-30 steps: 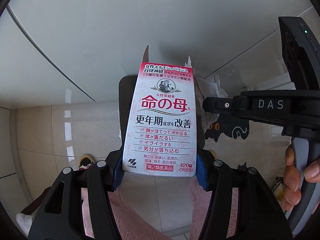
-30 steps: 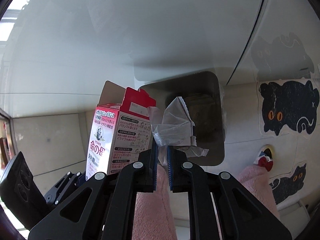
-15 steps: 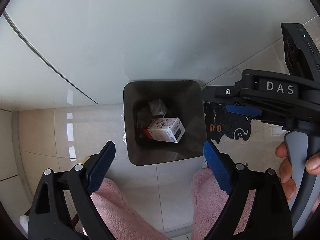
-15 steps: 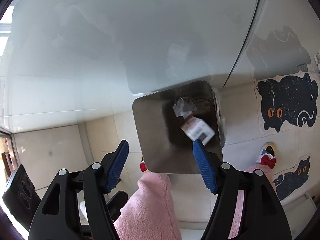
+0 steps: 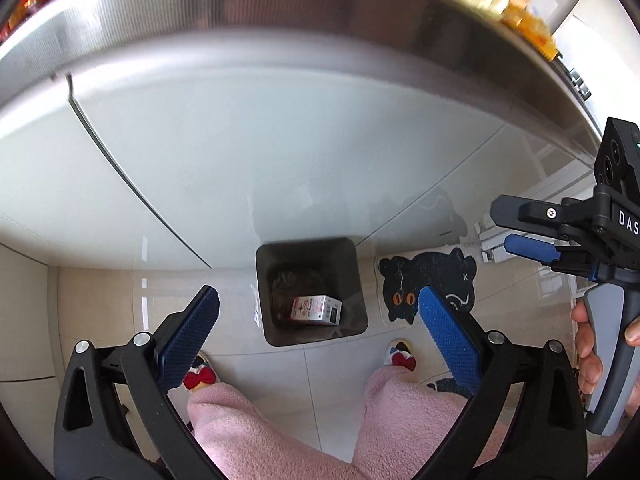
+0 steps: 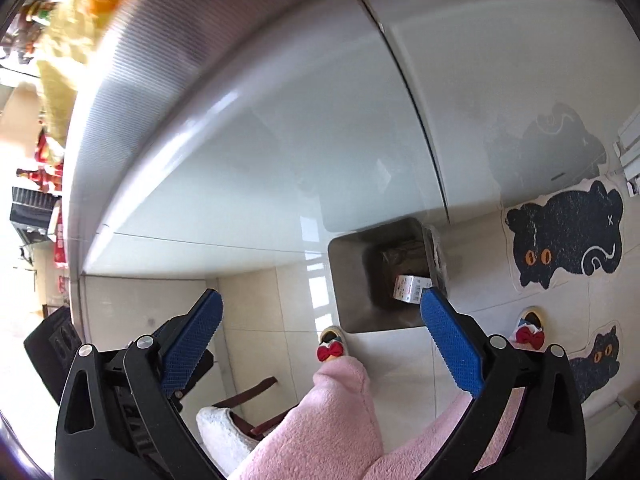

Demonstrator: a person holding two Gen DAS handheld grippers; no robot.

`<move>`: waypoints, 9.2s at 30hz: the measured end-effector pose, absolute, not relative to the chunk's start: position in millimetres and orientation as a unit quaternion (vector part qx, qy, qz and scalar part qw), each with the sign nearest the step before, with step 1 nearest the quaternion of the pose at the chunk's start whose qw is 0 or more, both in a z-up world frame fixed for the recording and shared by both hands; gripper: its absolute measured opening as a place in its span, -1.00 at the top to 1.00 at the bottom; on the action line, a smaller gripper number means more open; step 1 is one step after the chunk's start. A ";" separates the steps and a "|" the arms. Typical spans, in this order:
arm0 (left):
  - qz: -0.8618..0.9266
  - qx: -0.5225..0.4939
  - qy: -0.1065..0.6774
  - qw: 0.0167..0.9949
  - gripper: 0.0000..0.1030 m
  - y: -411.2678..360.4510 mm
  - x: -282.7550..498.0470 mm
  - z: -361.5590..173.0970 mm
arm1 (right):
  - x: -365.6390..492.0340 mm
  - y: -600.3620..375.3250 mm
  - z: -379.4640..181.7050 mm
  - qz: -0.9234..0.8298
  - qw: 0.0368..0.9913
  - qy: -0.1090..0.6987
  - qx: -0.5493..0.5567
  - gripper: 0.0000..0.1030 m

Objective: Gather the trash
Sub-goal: 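Return both tools to the counter and close the left gripper on crumpled yellow paper, then lift the yellow paper with the left gripper while the right gripper lifts the yellow snack bag, then lower the paper and snack bag over the bin and open both grippers, then move both tools back up to the counter trash, then grasp the rice-ball wrapper with the left gripper while the right gripper grasps the yellow foam net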

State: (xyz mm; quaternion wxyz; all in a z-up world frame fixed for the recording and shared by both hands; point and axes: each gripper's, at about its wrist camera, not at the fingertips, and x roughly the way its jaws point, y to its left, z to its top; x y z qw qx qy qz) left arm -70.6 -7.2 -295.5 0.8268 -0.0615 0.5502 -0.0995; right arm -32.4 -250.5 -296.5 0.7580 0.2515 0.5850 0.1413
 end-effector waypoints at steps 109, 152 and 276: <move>-0.117 -0.036 0.426 0.896 0.82 2.2 -93.1 -169.7 | -69.5 -251.1 -193.4 0.233 0.818 0.485 0.202 0.87; -0.097 -0.073 0.680 0.723 0.81 -23.1 -75.2 -508.3 | 5.2 -188.6 -533.6 0.088 0.665 0.706 0.225 0.86; -0.186 -0.051 0.402 0.895 0.86 -20.9 47.9 -162.7 | 130.5 -166.4 -168.9 0.283 0.812 0.494 0.127 0.73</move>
